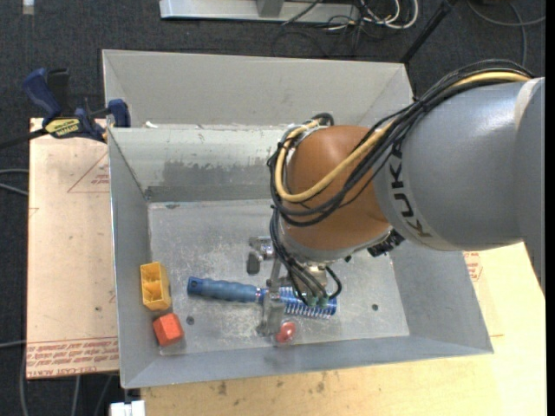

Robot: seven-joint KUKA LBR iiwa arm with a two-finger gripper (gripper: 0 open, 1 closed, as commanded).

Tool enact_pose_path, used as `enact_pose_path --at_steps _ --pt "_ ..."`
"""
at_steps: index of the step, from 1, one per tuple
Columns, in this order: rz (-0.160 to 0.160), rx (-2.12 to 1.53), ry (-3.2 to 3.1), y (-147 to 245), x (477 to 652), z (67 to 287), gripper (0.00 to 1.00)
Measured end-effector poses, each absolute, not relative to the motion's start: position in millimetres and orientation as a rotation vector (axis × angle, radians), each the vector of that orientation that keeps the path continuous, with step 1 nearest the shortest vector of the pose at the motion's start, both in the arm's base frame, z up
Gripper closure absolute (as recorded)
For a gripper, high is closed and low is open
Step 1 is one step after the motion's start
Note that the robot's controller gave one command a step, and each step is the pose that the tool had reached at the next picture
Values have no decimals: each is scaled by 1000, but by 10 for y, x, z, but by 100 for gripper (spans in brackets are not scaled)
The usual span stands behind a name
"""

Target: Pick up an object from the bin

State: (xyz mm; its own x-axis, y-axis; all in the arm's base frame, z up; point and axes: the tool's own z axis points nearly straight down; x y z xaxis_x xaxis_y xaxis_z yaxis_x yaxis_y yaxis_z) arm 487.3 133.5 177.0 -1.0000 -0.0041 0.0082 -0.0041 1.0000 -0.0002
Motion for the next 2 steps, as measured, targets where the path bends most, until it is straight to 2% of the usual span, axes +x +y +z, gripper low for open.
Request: enact_pose_path --at_steps 1,2 --pt "1 -161 -3134 775 5324 653 0" --pt "-2 -162 -3134 786 5328 655 0"
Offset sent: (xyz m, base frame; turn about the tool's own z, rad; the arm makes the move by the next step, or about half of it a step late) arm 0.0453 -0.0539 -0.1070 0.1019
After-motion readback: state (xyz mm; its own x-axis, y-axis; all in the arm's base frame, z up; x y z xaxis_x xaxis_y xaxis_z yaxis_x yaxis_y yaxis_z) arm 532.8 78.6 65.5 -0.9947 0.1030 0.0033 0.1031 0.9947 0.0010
